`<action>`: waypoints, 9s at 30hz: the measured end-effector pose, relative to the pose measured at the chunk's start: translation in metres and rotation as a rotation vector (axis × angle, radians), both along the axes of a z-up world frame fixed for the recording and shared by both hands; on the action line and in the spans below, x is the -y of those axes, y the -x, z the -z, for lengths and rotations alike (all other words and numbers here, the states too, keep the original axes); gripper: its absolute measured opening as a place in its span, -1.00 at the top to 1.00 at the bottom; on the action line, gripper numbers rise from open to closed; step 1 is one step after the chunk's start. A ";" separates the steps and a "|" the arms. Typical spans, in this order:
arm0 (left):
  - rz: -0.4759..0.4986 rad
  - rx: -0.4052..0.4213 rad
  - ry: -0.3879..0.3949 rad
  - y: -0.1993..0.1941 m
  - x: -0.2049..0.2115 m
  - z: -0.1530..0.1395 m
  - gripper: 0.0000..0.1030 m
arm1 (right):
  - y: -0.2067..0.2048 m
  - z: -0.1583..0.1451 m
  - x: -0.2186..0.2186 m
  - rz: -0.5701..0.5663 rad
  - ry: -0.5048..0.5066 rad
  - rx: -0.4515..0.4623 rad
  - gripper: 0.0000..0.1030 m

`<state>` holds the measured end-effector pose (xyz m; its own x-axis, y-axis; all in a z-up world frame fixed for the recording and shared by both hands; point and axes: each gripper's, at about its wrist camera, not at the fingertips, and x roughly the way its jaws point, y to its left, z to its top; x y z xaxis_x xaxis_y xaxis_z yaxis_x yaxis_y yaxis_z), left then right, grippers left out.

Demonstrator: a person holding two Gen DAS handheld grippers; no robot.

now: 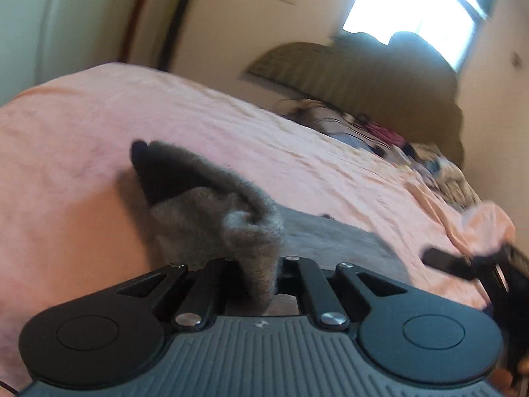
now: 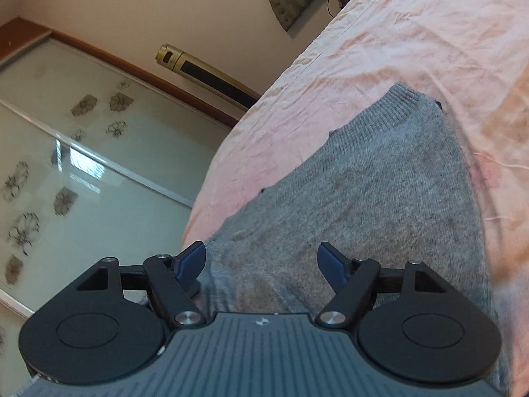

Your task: Fold small clothes

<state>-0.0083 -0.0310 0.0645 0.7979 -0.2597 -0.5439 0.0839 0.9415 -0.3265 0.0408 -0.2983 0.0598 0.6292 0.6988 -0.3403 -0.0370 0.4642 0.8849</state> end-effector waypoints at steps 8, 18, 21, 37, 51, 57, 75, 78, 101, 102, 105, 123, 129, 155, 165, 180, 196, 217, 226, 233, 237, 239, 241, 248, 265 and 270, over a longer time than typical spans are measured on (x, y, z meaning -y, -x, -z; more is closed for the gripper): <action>0.383 -0.096 -0.139 0.021 0.110 0.047 0.90 | -0.031 0.032 0.036 0.007 -0.125 -0.116 -0.82; 0.447 -0.083 -0.182 0.023 0.130 0.046 0.90 | -0.078 0.039 0.035 -0.035 0.034 -0.132 -0.48; 0.488 -0.062 -0.183 0.023 0.144 0.041 0.90 | -0.088 0.019 0.023 -0.093 0.262 -0.088 0.64; 0.430 0.012 0.261 -0.005 0.002 0.011 -0.98 | -0.054 0.017 0.089 0.050 0.281 -0.034 -0.83; 0.214 -0.283 0.350 -0.139 0.010 0.078 0.40 | -0.084 0.039 0.037 -0.028 0.331 -0.054 0.44; 0.215 -0.232 0.295 -0.122 -0.014 0.050 0.47 | -0.082 0.014 0.011 -0.043 0.276 0.027 0.47; 0.169 -0.296 0.390 -0.050 -0.100 0.064 -0.24 | -0.031 0.028 -0.033 -0.200 0.271 -0.071 -0.39; 0.197 -0.355 0.377 -0.042 -0.083 0.070 0.69 | -0.020 0.027 -0.050 -0.274 0.389 -0.056 0.45; 0.254 -0.035 -0.185 -0.022 -0.010 0.044 -0.29 | -0.147 0.008 -0.064 -0.113 0.477 -0.091 0.32; 0.243 -0.027 -0.185 -0.020 -0.010 0.050 -0.30 | -0.147 0.011 -0.065 -0.118 0.483 -0.092 0.58; 0.245 0.016 -0.185 -0.011 -0.011 0.055 -0.39 | -0.144 -0.002 -0.063 -0.134 0.519 0.006 0.79; 0.234 -0.036 -0.270 -0.116 0.014 0.028 -0.61 | -0.152 -0.005 -0.112 -0.106 0.602 0.046 -0.03; 0.261 0.003 -0.374 -0.111 0.018 0.049 -0.70 | -0.166 0.022 -0.092 -0.037 0.573 0.004 0.69; 0.270 -0.312 0.105 -0.021 -0.064 0.045 0.73 | 0.000 -0.004 -0.055 -0.360 0.598 0.014 0.66; 0.245 0.029 -0.173 0.018 -0.042 0.007 -0.72 | -0.063 -0.045 -0.041 -0.146 0.493 0.126 -0.14; 0.340 -0.005 -0.169 0.004 -0.003 0.052 -0.78 | -0.156 -0.021 -0.090 -0.106 0.783 0.044 0.37; 0.354 -0.009 -0.178 0.001 0.002 0.057 -0.96 | -0.143 -0.041 -0.172 -0.313 0.826 0.233 -0.14; 0.155 -0.240 0.410 -0.025 -0.120 0.055 -0.95 | -0.041 -0.018 -0.033 -0.158 0.406 -0.020 -0.63; 0.230 -0.384 0.544 -0.057 -0.094 0.075 0.13 | -0.019 0.034 -0.043 -0.264 0.209 -0.171 -0.13; 0.281 -0.379 0.386 -0.039 -0.085 0.048 0.78 | -0.012 0.016 -0.047 -0.362 0.329 -0.089 0.61; 0.319 -0.396 0.213 -0.023 -0.082 0.053 0.70 | 0.000 0.022 -0.044 -0.383 0.403 -0.085 0.58; 0.340 -0.385 0.238 -0.019 -0.088 0.054 0.59 | -0.005 0.025 -0.035 -0.356 0.336 -0.087 0.27; 0.350 -0.377 0.257 -0.026 -0.094 0.042 -0.15 | -0.015 0.013 -0.016 -0.267 0.287 -0.049 -0.20; 0.197 -0.253 0.347 -0.106 -0.111 0.024 -0.87 | -0.106 0.000 0.004 -0.119 0.248 -0.023 -0.58; 0.207 -0.016 -0.337 -0.122 -0.013 0.030 0.28 | -0.146 0.031 -0.046 -0.110 0.446 0.046 0.21; 0.183 -0.169 0.079 -0.088 -0.064 0.025 -0.26 | -0.092 0.016 -0.040 -0.202 0.438 0.002 -0.46</action>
<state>0.0793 0.0330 0.0390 0.6334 -0.4385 -0.6376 0.1891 0.8867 -0.4219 0.1325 -0.2585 0.0441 0.4967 0.5982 -0.6288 -0.1660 0.7767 0.6077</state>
